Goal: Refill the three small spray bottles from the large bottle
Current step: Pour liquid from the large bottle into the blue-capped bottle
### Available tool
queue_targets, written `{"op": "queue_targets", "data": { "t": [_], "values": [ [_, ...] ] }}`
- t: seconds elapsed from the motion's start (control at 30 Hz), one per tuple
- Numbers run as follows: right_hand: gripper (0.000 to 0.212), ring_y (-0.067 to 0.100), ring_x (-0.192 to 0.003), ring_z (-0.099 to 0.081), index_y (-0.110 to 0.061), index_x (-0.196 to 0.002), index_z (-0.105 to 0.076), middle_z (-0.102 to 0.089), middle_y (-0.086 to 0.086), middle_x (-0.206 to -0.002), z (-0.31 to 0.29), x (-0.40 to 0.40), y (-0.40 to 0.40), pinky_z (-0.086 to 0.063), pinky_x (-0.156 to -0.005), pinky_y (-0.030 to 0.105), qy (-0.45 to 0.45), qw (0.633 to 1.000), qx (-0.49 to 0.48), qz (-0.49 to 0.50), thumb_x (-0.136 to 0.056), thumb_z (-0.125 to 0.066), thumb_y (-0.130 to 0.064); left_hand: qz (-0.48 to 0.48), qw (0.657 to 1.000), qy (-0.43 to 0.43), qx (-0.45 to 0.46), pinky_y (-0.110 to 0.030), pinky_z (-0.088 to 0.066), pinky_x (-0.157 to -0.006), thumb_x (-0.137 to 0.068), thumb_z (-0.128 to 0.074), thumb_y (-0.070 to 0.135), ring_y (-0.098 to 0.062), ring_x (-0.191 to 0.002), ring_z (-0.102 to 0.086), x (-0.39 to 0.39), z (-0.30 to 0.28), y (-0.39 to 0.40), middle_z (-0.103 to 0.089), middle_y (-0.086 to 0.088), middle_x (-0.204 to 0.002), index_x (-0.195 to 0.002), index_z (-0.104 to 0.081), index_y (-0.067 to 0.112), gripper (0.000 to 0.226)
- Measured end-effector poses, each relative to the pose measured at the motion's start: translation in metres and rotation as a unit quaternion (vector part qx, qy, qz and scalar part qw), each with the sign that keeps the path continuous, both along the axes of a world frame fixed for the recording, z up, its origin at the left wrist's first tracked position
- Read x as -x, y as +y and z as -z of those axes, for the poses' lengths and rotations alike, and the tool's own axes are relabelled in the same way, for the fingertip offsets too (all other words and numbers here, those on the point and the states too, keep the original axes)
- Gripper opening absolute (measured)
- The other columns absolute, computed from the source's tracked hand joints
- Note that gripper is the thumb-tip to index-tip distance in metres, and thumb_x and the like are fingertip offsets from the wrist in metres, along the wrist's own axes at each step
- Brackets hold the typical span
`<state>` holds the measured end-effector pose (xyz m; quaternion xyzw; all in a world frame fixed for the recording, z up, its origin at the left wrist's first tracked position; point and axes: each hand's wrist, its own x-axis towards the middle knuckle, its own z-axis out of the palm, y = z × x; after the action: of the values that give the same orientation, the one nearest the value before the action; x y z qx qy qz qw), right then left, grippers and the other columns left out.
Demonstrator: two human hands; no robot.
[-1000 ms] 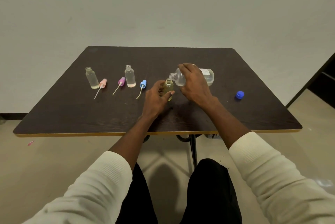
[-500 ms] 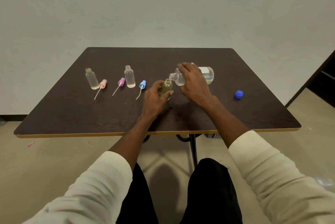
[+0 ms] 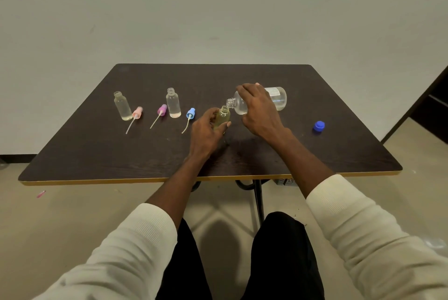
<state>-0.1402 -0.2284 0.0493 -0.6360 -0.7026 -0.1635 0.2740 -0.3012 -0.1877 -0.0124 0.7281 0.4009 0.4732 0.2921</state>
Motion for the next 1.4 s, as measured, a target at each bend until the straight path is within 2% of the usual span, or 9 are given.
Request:
{"op": "queue_targets", "data": {
  "t": [0.2,0.37,0.47,0.7,0.83,0.97,1.07,1.2,1.4],
  "values": [
    [0.063,0.032,-0.116,-0.050,-0.003,-0.127,-0.056,-0.057,0.012,-0.124,-0.0025,0.0005,-0.0014,-0.028,-0.113,0.042,-0.002,1.000,-0.016,-0.011,-0.066,-0.069,0.002,0.001,1.000,0.001,0.005,-0.009,-0.047,-0.078,-0.085,-0.078,0.026,-0.001,-0.092,-0.060,0.0001,0.0002,0.0006,-0.065,0.009,-0.104,-0.122,-0.063,0.016,0.041],
    [0.062,0.034,-0.115,-0.051,-0.002,-0.126,-0.057,-0.058,0.014,-0.122,-0.0034,0.0016,-0.0024,-0.029,-0.112,0.044,-0.003,1.000,-0.022,-0.020,-0.065,-0.068,0.004,-0.006,1.000,0.002,0.003,-0.007,-0.046,-0.076,-0.084,-0.079,0.026,0.004,-0.089,-0.059,-0.0003,0.0015,0.0013,-0.065,0.010,-0.102,-0.121,-0.064,0.017,0.040],
    [0.061,0.034,-0.115,-0.051,-0.002,-0.125,-0.057,-0.058,0.014,-0.122,-0.0040,0.0012,-0.0023,-0.029,-0.112,0.044,0.000,1.000,-0.021,-0.021,-0.065,-0.067,0.004,-0.007,1.000,0.004,0.003,-0.004,-0.045,-0.075,-0.084,-0.078,0.026,0.001,-0.089,-0.059,-0.0005,0.0011,0.0015,-0.065,0.010,-0.102,-0.121,-0.064,0.016,0.040],
    [0.063,0.032,-0.116,-0.050,-0.003,-0.125,-0.057,-0.058,0.013,-0.121,-0.0049,0.0021,-0.0011,-0.026,-0.114,0.042,-0.010,0.999,-0.022,-0.022,-0.064,-0.069,0.005,-0.008,1.000,0.000,0.004,-0.010,-0.047,-0.079,-0.084,-0.078,0.027,-0.003,-0.093,-0.061,0.0001,0.0027,0.0031,-0.066,0.008,-0.105,-0.123,-0.064,0.015,0.043],
    [0.064,0.033,-0.117,-0.050,-0.002,-0.126,-0.056,-0.058,0.013,-0.122,-0.0067,0.0017,-0.0005,-0.027,-0.114,0.043,-0.021,0.999,-0.021,-0.023,-0.064,-0.069,0.005,-0.009,1.000,0.002,0.003,-0.008,-0.045,-0.078,-0.085,-0.078,0.027,-0.004,-0.094,-0.060,0.0003,0.0027,0.0034,-0.065,0.008,-0.105,-0.125,-0.063,0.014,0.045],
    [0.065,0.033,-0.118,-0.050,-0.003,-0.128,-0.055,-0.057,0.014,-0.124,-0.0078,0.0026,-0.0002,-0.026,-0.115,0.044,-0.028,0.999,-0.013,-0.023,-0.065,-0.070,0.005,-0.008,1.000,0.000,-0.001,-0.014,-0.049,-0.079,-0.084,-0.078,0.027,-0.006,-0.094,-0.061,0.0005,0.0035,0.0032,-0.066,0.007,-0.105,-0.124,-0.064,0.013,0.044],
    [0.063,0.035,-0.117,-0.051,-0.002,-0.126,-0.056,-0.057,0.015,-0.122,-0.0093,0.0030,0.0000,-0.026,-0.115,0.044,-0.029,0.999,-0.018,-0.024,-0.064,-0.069,0.006,-0.011,1.000,0.001,-0.002,-0.014,-0.049,-0.080,-0.085,-0.078,0.027,-0.006,-0.094,-0.060,0.0008,0.0029,0.0033,-0.064,0.008,-0.105,-0.125,-0.063,0.012,0.046],
    [0.063,0.034,-0.118,-0.050,-0.002,-0.126,-0.056,-0.057,0.015,-0.123,-0.0096,0.0026,0.0009,-0.026,-0.115,0.043,-0.033,0.999,-0.014,-0.024,-0.065,-0.069,0.005,-0.013,1.000,0.001,0.000,-0.007,-0.045,-0.077,-0.085,-0.078,0.028,-0.005,-0.094,-0.059,0.0011,0.0024,0.0033,-0.064,0.007,-0.106,-0.126,-0.063,0.012,0.046],
    [0.064,0.033,-0.119,-0.049,-0.004,-0.128,-0.055,-0.056,0.013,-0.125,-0.0094,0.0011,0.0031,-0.025,-0.116,0.042,-0.033,0.999,-0.008,-0.024,-0.066,-0.069,0.005,-0.017,1.000,0.001,0.005,-0.010,-0.045,-0.078,-0.084,-0.078,0.028,-0.006,-0.093,-0.060,0.0001,0.0021,0.0037,-0.065,0.007,-0.105,-0.125,-0.064,0.013,0.046]
  ]
}}
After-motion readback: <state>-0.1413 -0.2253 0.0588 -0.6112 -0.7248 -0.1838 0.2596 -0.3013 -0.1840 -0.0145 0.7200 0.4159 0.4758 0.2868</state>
